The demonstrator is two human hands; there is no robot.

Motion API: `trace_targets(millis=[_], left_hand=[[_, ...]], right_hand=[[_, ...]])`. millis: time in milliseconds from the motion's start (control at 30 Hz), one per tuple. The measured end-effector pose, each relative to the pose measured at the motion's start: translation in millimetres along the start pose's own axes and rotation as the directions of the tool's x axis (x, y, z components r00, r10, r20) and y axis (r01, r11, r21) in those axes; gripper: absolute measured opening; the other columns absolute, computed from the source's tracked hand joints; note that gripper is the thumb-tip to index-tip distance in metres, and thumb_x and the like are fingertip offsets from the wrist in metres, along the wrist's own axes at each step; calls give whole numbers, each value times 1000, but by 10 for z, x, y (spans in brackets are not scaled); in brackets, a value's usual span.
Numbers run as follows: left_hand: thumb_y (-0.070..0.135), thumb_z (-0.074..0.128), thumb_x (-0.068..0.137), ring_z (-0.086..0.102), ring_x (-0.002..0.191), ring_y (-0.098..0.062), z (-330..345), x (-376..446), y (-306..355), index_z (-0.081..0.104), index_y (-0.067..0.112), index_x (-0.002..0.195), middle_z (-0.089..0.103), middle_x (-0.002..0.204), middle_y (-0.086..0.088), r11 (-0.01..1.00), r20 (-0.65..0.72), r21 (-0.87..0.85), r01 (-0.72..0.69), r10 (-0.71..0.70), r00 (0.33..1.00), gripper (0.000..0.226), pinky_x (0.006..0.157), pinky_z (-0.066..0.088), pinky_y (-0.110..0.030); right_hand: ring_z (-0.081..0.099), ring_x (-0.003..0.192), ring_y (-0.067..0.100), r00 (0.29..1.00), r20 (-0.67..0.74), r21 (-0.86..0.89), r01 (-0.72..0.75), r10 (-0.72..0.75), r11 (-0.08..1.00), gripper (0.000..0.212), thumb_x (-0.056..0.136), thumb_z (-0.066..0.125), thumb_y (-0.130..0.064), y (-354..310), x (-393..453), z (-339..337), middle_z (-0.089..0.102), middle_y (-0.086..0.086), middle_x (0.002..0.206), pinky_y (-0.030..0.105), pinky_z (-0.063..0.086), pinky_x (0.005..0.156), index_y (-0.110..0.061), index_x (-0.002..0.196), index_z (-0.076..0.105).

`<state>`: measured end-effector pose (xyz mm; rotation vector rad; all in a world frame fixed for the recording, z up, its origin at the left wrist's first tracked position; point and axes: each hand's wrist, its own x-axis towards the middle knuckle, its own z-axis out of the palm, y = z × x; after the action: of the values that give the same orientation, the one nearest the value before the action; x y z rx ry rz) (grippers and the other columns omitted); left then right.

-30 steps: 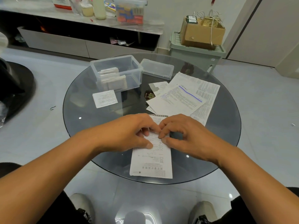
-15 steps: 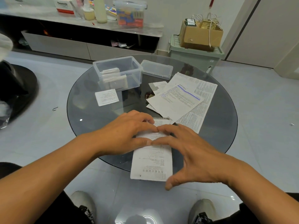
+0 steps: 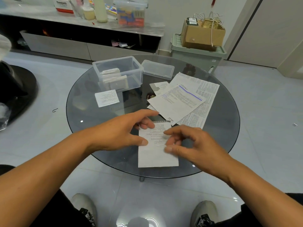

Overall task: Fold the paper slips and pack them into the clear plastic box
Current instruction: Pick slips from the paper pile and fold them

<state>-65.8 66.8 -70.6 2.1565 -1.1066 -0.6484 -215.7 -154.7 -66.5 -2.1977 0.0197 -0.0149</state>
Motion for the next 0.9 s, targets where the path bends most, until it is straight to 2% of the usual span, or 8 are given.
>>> trace_targets(millis=[67,133,267,400,533,633,767,900], left_hand=[[18,66,98,57,120,0,-56,2,27,31,50,149,63,125,24,997,-14,-79,10,-11,1000,69,104,47,-25],[19,57,102,59,120,-1,-94,8,51,38,46,147,65,123,22,989,-13,-146,15,-17,1000,55,105,48,-28],[33,58,101,58,117,3,-71,5,51,58,42,132,64,122,26,996,-7,-89,11,-11,1000,32,105,48,-28],[39,59,99,56,115,4,-43,10,41,62,44,125,59,123,27,1000,-1,28,-12,12,1000,26,101,50,-27],[32,73,92,58,116,-3,-49,24,24,60,43,127,59,125,23,997,31,49,-60,59,998,40,101,50,-31],[32,77,88,58,114,0,-63,20,59,42,49,142,59,126,25,1000,44,-10,-28,29,999,67,98,50,-21],[3,57,96,64,111,-5,-123,45,52,16,51,154,62,120,24,989,55,-145,26,-18,998,86,95,53,-23],[25,57,101,57,115,-1,-129,82,98,24,57,149,52,136,24,993,-56,-115,38,-45,997,66,102,50,-30]], right_hand=[[65,81,12,998,-52,86,-42,47,995,29,85,83,-28,10,51,48,74,-9,90,33,55,88,-34,111,71],[64,91,9,998,27,46,-56,55,997,38,81,86,-36,11,75,23,74,-15,98,38,54,94,-36,115,70],[41,121,-3,968,249,-274,38,33,961,63,67,87,-62,-4,51,-59,55,-35,119,23,36,107,-53,123,60],[44,118,1,963,268,-232,82,-17,969,47,75,87,-51,31,43,-18,62,-27,110,26,37,106,-51,117,66],[61,98,12,995,86,4,48,-49,999,12,87,81,-34,52,89,3,68,-13,95,42,52,88,-31,92,71],[59,79,11,988,-150,105,55,-39,993,10,94,74,-31,32,197,25,66,-11,87,30,48,69,-28,89,66],[64,89,12,961,-274,58,-18,33,998,6,95,71,-32,61,406,94,69,-12,95,39,57,75,-31,97,66],[57,101,21,972,-226,-202,-114,66,973,41,90,71,-44,90,508,186,63,-17,99,44,50,93,-48,126,54]])
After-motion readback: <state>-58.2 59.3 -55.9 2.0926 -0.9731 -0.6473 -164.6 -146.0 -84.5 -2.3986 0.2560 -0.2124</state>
